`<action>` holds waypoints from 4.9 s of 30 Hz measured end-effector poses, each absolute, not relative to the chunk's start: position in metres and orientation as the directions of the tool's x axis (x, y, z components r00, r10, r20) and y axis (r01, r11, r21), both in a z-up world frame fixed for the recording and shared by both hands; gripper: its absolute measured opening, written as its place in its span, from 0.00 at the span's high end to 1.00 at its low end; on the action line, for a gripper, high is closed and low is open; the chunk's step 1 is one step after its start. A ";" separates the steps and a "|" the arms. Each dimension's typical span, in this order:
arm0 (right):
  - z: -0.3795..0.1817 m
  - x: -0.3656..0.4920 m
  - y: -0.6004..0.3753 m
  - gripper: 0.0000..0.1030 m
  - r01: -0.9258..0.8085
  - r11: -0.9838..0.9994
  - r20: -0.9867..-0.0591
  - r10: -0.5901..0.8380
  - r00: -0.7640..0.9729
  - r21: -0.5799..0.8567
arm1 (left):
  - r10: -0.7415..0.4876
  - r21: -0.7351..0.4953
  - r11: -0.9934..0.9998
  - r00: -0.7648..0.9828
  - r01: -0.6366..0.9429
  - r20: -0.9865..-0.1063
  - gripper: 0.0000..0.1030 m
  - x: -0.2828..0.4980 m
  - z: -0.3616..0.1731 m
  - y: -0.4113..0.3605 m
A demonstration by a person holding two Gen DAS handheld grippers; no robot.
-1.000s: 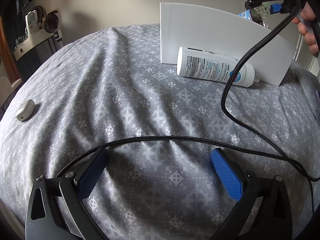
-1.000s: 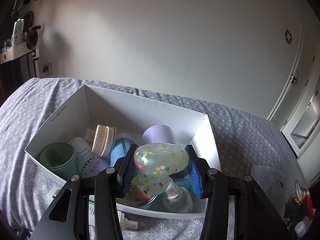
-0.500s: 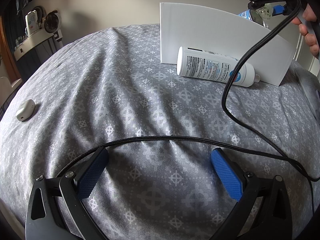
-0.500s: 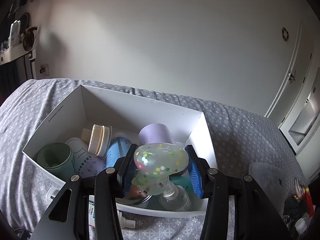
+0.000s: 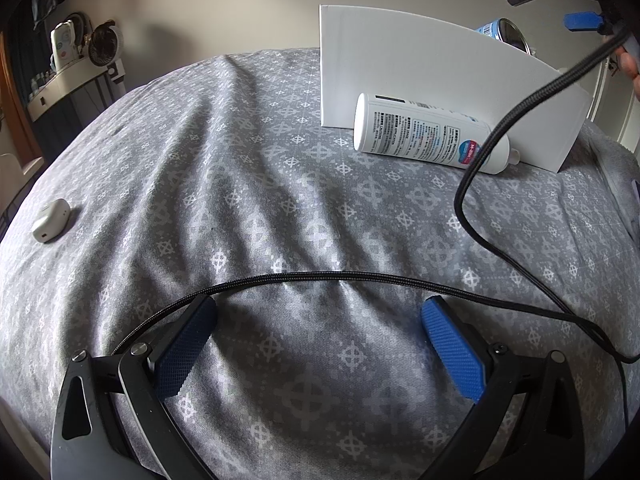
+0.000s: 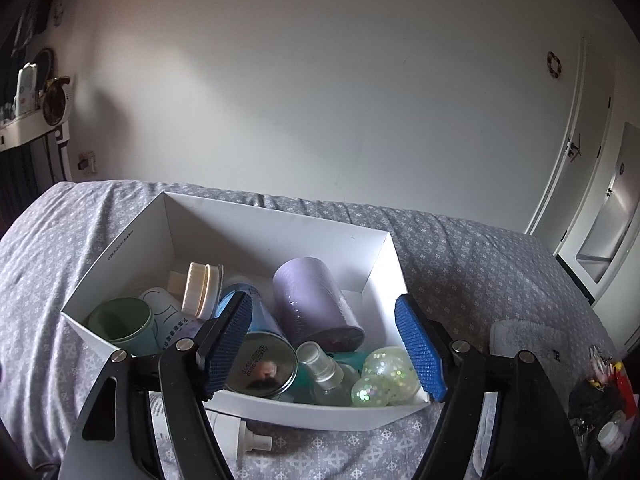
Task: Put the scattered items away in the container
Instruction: 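Open the right gripper and withdraw it from the white box, then move the left gripper to the white lotion bottle and close on it, then lift the lotion bottle with the left gripper and carry it over the box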
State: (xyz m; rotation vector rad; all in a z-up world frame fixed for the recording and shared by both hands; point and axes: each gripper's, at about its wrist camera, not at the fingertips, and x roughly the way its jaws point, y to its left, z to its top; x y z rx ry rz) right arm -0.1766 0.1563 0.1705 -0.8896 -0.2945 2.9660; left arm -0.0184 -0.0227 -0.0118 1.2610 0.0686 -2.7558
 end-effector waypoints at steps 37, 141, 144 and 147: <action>0.027 -0.051 0.256 0.00 -0.160 -0.986 -0.780 0.138 -0.610 -0.049 | -0.082 0.006 -0.993 -0.648 0.119 -0.757 0.00 -0.019 -0.012 -0.022; 0.019 -0.050 0.256 0.00 -0.153 -0.987 -0.762 0.131 -0.634 -0.042 | 0.430 -0.630 -0.523 -0.460 0.574 -0.777 0.98 -0.034 0.047 -0.036; 0.019 -0.050 0.256 0.00 -0.153 -0.987 -0.762 0.131 -0.634 -0.043 | 0.533 -0.689 -0.461 -0.447 0.559 -0.719 0.98 -0.015 0.037 -0.044; 0.019 -0.050 0.256 0.00 -0.153 -0.987 -0.762 0.131 -0.634 -0.043 | 0.459 -0.638 -0.683 -0.471 0.355 -0.753 0.98 -0.002 0.070 -0.040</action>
